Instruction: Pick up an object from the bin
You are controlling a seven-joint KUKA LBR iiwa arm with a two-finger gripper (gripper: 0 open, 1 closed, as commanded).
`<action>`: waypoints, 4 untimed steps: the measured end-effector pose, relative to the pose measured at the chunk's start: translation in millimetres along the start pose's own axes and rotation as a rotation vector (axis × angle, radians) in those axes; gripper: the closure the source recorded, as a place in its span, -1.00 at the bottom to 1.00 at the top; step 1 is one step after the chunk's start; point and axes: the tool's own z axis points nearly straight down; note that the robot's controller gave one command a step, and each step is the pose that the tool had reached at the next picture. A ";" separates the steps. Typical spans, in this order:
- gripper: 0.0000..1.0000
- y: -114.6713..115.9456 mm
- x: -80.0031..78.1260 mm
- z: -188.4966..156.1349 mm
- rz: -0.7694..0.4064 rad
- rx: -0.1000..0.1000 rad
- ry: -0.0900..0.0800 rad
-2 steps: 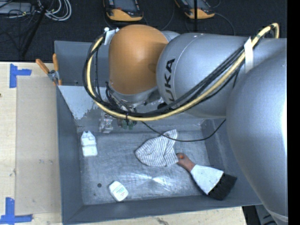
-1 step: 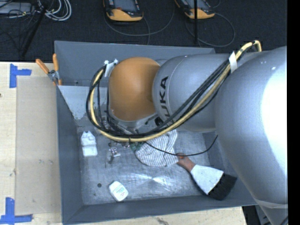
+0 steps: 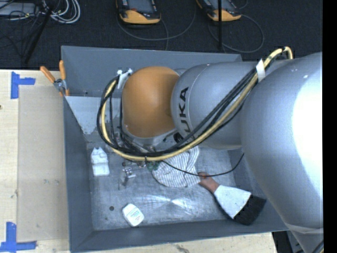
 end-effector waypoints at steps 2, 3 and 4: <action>-1.00 10.1 -36.0 45.3 -0.034 -0.001 -0.007; -1.00 16.9 -35.0 59.7 -0.097 0.001 -0.009; 1.00 12.2 -52.9 59.6 -0.219 -0.005 -0.019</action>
Offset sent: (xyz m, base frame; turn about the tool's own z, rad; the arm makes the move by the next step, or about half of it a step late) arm 0.0369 0.0238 -0.0546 -0.0237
